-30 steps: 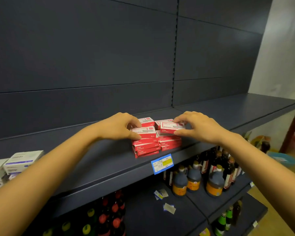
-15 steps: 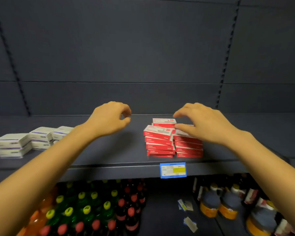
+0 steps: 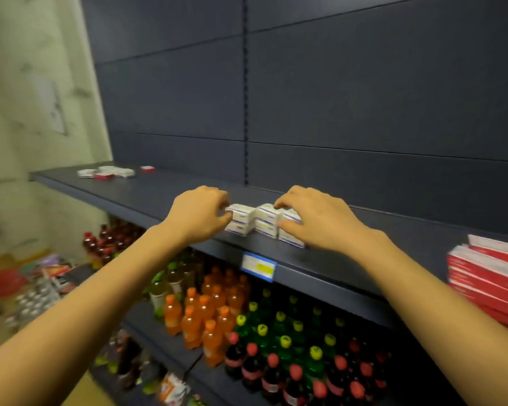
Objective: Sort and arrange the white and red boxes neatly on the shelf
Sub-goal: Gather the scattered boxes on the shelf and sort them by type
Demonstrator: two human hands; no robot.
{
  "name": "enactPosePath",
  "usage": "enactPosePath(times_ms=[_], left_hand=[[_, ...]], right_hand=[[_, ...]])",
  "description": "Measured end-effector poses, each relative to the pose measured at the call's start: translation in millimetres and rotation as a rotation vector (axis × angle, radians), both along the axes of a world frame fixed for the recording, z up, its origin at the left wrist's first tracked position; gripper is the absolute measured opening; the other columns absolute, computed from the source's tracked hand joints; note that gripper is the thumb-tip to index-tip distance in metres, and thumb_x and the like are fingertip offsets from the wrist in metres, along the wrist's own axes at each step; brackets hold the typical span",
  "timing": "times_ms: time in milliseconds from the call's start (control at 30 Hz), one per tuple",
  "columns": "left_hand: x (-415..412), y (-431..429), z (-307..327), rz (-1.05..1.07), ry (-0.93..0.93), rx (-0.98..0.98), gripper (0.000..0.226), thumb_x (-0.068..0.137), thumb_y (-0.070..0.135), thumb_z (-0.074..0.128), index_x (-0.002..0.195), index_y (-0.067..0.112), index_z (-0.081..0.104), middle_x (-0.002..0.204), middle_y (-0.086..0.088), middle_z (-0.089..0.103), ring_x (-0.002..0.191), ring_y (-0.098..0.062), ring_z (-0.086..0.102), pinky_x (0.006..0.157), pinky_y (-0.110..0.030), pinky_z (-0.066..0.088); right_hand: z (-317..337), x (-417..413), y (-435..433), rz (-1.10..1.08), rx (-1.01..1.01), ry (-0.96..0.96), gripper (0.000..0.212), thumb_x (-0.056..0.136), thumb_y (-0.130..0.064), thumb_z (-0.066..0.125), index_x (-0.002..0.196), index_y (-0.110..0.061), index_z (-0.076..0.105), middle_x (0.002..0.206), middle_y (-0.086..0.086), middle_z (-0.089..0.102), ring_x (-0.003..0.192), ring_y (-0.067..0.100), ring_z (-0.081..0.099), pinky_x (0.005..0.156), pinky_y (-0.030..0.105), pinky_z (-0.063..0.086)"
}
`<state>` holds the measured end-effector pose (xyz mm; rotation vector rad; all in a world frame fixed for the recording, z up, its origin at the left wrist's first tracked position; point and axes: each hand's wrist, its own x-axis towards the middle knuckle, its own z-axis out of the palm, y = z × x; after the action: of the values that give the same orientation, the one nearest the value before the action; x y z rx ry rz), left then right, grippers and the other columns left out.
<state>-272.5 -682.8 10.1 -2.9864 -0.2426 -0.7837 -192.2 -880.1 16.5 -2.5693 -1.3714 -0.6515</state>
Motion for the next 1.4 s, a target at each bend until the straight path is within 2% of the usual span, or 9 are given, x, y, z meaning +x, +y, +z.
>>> enactPosePath(times_ms=[333, 733, 967, 1267, 1400], left_hand=[[-50.4, 177.9, -1.9, 0.205, 0.061, 0.013, 0.034, 0.089, 0.037, 0.049, 0.116, 0.017, 0.056, 0.121, -0.005, 0.06, 0.111, -0.024, 0.054, 0.089, -0.038, 0.048], [-73.2, 384.0, -9.3, 0.251, 0.11, 0.007, 0.031, 0.089, 0.037, 0.049, 0.11, 0.016, 0.058, 0.115, -0.005, 0.062, 0.103, -0.023, 0.058, 0.079, -0.036, 0.049], [-55.2, 464.2, -26.2, 0.266, 0.092, -0.087, 0.032, 0.089, 0.037, 0.049, 0.11, 0.014, 0.059, 0.111, -0.004, 0.063, 0.094, -0.019, 0.059, 0.072, -0.028, 0.045], [5.0, 567.1, -31.7, 0.259, 0.113, -0.055, 0.034, 0.088, 0.038, 0.05, 0.112, 0.017, 0.058, 0.117, -0.004, 0.062, 0.102, -0.021, 0.058, 0.083, -0.037, 0.051], [44.0, 606.8, -25.4, 0.25, 0.158, -0.021, 0.034, 0.089, 0.038, 0.049, 0.113, 0.016, 0.057, 0.119, -0.005, 0.06, 0.108, -0.024, 0.055, 0.089, -0.04, 0.049]], right_hand=[[-6.3, -2.1, 181.5, 0.11, -0.003, 0.054, 0.04, 0.093, -0.044, 0.043, 0.13, -0.028, 0.044, 0.134, -0.007, 0.048, 0.122, 0.017, 0.045, 0.085, 0.036, 0.043], [-12.7, 0.9, 408.8, 0.141, -0.023, 0.119, 0.041, 0.092, -0.045, 0.045, 0.129, -0.026, 0.047, 0.132, -0.004, 0.051, 0.12, 0.019, 0.049, 0.085, 0.037, 0.043], [-14.9, 29.8, 499.1, 0.12, -0.113, 0.148, 0.039, 0.093, -0.043, 0.045, 0.128, -0.025, 0.049, 0.13, -0.003, 0.052, 0.119, 0.02, 0.049, 0.089, 0.039, 0.043], [-17.8, 105.3, 617.3, 0.057, -0.102, 0.192, 0.037, 0.091, -0.04, 0.048, 0.124, -0.023, 0.052, 0.127, 0.0, 0.055, 0.112, 0.023, 0.054, 0.084, 0.038, 0.044], [-12.0, 144.5, 661.6, -0.022, -0.086, 0.194, 0.042, 0.09, -0.044, 0.049, 0.125, -0.021, 0.051, 0.127, 0.001, 0.054, 0.112, 0.024, 0.053, 0.08, 0.037, 0.042]])
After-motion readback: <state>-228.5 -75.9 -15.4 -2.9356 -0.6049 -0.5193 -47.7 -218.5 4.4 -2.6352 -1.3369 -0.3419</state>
